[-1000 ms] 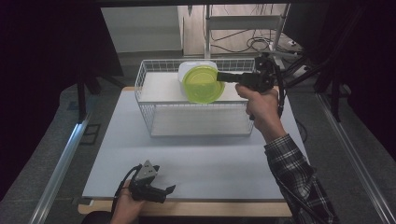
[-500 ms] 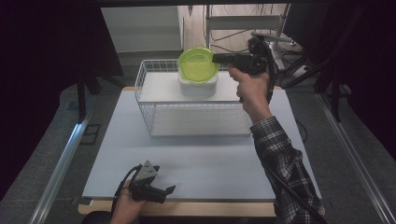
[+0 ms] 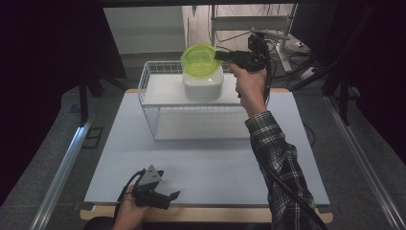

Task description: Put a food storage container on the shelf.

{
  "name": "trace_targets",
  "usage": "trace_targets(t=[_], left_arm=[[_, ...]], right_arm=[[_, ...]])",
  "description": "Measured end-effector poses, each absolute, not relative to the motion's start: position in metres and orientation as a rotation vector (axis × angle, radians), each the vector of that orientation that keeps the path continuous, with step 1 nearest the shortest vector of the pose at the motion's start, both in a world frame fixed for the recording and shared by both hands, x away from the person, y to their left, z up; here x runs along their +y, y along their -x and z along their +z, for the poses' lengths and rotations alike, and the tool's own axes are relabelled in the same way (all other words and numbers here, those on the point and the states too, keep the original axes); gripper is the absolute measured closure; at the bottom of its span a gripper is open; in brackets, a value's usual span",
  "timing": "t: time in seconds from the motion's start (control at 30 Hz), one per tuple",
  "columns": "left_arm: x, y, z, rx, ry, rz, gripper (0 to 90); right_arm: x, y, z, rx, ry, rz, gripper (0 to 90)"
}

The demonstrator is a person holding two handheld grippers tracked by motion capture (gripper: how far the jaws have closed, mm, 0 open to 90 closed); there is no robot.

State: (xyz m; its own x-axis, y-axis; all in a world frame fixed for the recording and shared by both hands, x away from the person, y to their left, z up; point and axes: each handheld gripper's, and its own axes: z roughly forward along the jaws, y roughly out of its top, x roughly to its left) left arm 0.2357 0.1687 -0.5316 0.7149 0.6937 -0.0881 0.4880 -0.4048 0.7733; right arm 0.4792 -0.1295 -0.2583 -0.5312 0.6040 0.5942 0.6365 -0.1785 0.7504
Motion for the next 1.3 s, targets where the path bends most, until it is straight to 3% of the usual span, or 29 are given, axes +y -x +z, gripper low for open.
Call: trace_targets(t=[0.8, 0.93, 1.13, 1.3], left_arm=[[0.167, -0.236, -0.533, 0.892, -2.098, 0.312, 5.0], [0.167, -0.236, -0.533, 0.890, -2.103, 0.313, 5.0], [0.167, -0.236, -0.533, 0.893, -2.097, 0.313, 5.0], [0.167, -0.236, -0.533, 0.894, -2.097, 0.312, 4.9]], right_arm=[[-0.121, -0.481, -0.260, -2.087, 1.719, -1.839, 71.3], [-0.123, -0.481, -0.259, -2.074, 1.704, -1.865, 62.3], [-0.124, -0.479, -0.258, -2.104, 1.632, -1.872, 40.2], [-0.125, -0.475, -0.261, -2.149, 1.556, -1.860, 30.0]])
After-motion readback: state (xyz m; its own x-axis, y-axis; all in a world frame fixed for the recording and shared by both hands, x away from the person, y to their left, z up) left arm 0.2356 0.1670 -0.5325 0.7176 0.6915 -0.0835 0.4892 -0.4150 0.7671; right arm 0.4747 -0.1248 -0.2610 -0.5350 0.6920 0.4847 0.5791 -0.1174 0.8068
